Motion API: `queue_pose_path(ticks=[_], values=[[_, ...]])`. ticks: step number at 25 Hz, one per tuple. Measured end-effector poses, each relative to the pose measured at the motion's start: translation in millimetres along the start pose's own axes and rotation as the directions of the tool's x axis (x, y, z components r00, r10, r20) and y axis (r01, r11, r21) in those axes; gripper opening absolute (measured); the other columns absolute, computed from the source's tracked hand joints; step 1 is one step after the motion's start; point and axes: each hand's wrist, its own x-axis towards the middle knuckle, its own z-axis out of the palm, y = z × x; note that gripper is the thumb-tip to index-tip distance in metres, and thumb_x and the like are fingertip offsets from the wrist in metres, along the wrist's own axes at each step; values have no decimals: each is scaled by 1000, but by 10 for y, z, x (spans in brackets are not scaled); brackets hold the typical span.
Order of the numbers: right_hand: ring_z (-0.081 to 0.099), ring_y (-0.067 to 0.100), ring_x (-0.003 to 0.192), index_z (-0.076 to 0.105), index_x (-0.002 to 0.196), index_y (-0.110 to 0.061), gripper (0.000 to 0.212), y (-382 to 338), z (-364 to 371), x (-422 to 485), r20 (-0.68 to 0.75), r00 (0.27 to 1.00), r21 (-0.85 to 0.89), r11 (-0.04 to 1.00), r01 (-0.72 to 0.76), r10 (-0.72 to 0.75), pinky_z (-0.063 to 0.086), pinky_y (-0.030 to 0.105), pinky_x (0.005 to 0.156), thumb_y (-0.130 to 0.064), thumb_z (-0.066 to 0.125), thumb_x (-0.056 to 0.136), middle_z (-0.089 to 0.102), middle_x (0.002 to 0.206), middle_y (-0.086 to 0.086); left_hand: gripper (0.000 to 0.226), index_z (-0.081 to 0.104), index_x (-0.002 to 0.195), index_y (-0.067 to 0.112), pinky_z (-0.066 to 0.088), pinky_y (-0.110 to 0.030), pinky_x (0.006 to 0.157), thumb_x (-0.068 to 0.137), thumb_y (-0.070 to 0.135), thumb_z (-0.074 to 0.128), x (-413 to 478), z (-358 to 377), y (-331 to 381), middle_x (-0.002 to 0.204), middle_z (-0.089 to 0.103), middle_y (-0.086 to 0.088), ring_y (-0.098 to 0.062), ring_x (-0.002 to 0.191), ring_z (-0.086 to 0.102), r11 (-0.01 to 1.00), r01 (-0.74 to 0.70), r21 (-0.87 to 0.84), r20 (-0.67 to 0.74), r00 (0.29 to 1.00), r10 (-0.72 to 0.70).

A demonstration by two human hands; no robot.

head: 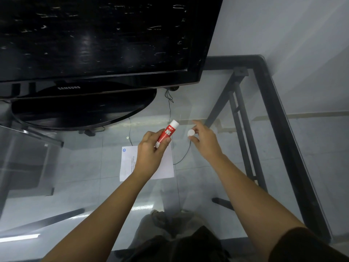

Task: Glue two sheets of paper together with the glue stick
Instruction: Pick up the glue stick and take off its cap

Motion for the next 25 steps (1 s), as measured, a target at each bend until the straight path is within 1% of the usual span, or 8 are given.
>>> queue_pose_path(ticks=[7,10,12,16,18,20,22,25], values=[[47,23,122,28,141,-18,75,-111,-162,-61,55,997,-40,998,-48,50,42,40,100,-31,69,79,39,142,8,44,51,129,16,40,-11,70,88,33,57,-29,-121,125,99,54,3,-10,88,54,997,-14,-77,-42,999,11],[57,12,107,53,124,-21,48,-443,-321,-325,-67,997,216,976,-18,34,45,13,83,-44,61,83,57,119,-4,33,52,110,28,44,-9,56,81,37,65,-86,-284,256,93,57,17,-10,77,58,977,7,-213,-87,996,-26],[59,1,98,61,115,-28,43,-743,-409,-474,15,999,432,901,-47,45,41,1,70,-53,56,82,62,106,-14,23,51,92,31,44,-13,53,79,39,67,-121,-371,337,90,64,12,-13,69,57,967,5,-254,-81,996,-27],[60,-6,91,65,90,-43,32,-1137,-518,-691,101,994,655,749,-105,51,41,6,70,-65,53,70,67,95,-20,21,50,83,32,47,-23,59,77,38,69,-225,-504,506,91,68,3,-13,70,59,952,-22,-306,-63,998,3],[64,1,86,70,84,-32,30,-1201,-523,-748,68,996,695,714,-82,49,44,11,72,-57,58,75,71,88,-10,21,51,83,31,43,-16,55,77,38,70,-301,-540,538,88,67,5,-5,62,53,954,-63,-292,-42,998,53],[65,12,87,71,83,-23,28,-1227,-526,-772,41,996,716,693,-82,75,50,22,77,-49,61,79,72,88,2,16,52,89,31,48,-17,62,82,37,65,-351,-574,550,93,65,7,-6,70,59,950,-75,-304,-5,997,77],[65,22,92,70,81,-22,29,-1260,-539,-809,12,995,736,673,-75,98,52,29,83,-50,62,77,71,90,9,19,52,100,24,55,-24,69,90,41,50,-386,-610,548,99,65,3,-14,79,67,902,4,-433,84,996,36],[66,20,89,70,80,-21,33,-1311,-563,-867,-59,995,741,671,-8,76,51,17,74,-53,62,75,72,86,5,30,57,94,15,53,-18,63,90,42,45,-446,-663,569,75,70,2,-13,68,67,676,203,-709,223,973,-58]])
